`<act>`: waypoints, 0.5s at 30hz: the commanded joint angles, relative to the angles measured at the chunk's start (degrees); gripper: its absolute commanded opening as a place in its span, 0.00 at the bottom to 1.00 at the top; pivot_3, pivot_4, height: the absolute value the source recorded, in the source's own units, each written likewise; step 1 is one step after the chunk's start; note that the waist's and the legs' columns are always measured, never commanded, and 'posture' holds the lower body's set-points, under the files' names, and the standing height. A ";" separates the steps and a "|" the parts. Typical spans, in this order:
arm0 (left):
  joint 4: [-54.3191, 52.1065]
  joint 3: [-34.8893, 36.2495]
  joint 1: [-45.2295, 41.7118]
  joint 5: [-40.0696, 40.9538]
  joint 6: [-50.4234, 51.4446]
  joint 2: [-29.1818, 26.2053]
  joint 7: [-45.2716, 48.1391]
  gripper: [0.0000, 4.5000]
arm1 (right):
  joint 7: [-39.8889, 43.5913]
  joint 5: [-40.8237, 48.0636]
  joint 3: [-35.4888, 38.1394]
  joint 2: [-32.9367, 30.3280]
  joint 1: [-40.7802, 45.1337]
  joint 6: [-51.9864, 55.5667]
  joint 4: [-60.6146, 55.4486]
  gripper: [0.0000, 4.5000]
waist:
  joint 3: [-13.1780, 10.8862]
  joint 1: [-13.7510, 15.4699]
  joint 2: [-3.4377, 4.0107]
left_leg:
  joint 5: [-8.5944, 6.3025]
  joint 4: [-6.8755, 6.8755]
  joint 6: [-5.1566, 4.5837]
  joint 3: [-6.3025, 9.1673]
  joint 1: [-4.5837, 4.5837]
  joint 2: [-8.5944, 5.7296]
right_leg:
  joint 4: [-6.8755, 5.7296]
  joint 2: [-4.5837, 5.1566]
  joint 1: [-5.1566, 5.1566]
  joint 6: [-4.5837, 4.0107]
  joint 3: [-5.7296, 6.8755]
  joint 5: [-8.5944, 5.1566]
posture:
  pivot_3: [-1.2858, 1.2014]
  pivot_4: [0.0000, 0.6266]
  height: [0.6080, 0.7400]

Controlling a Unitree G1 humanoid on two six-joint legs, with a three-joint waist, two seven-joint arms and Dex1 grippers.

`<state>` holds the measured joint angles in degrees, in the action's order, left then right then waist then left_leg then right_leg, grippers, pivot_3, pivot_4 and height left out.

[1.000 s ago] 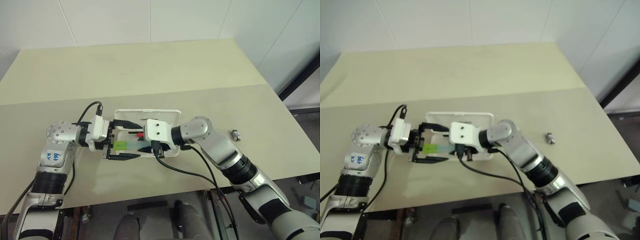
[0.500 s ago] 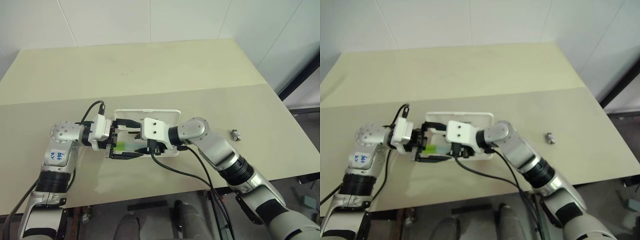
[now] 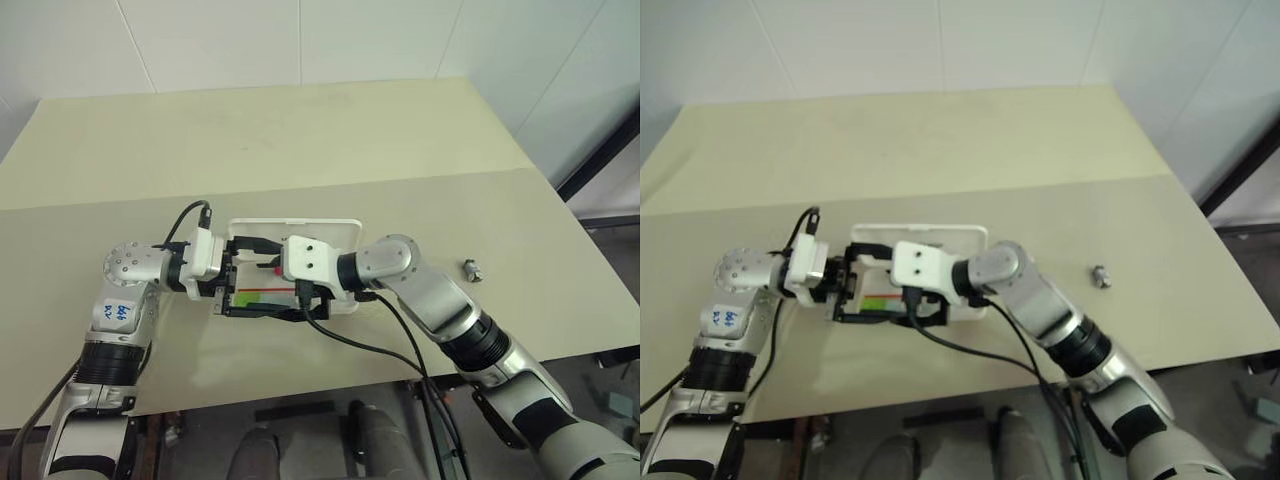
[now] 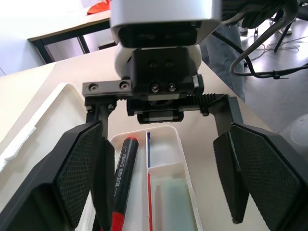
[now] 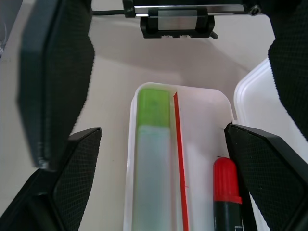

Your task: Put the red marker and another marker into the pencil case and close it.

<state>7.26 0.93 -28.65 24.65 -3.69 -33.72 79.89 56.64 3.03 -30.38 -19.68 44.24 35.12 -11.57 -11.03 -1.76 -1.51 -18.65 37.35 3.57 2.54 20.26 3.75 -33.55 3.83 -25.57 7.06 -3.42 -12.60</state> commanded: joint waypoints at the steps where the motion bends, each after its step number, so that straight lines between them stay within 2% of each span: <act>1: -2.43 -0.04 -0.13 1.70 0.34 0.13 0.41 0.99 | -0.44 2.30 2.74 -1.30 -1.24 3.37 -7.05 0.99 | 0.00 0.03 0.00 | 0.00 0.00 0.00 0.00 0.01 0.00 | 0.01 0.00 0.00 0.00 0.00 0.00 | 0.52 0.24 1.00; 6: -3.48 -0.38 0.36 2.34 0.92 0.49 0.56 0.99 | -2.92 4.83 5.11 -2.28 -3.16 10.86 -14.88 0.99 | 0.00 0.08 0.00 | 0.00 0.02 0.00 0.01 0.01 0.00 | 0.00 0.00 0.00 0.00 0.00 0.00 | 0.52 0.24 1.00; 15: -7.56 -2.76 1.14 3.61 3.45 2.88 -0.54 0.99 | -13.50 11.05 15.08 -2.74 -7.00 35.06 -32.42 0.99 | 0.00 0.16 0.00 | 0.00 0.04 0.00 0.02 0.02 0.00 | 0.10 0.01 0.00 -0.03 0.00 -0.02 | 0.52 0.24 1.00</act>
<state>2.50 -0.97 -28.20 26.92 -0.85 -31.22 79.17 46.27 13.49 -19.62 -22.43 36.93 66.57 -39.68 -11.03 -1.60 -1.52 -18.65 37.39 3.56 2.56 20.27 3.75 -33.43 3.83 -25.57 7.02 -3.42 -12.62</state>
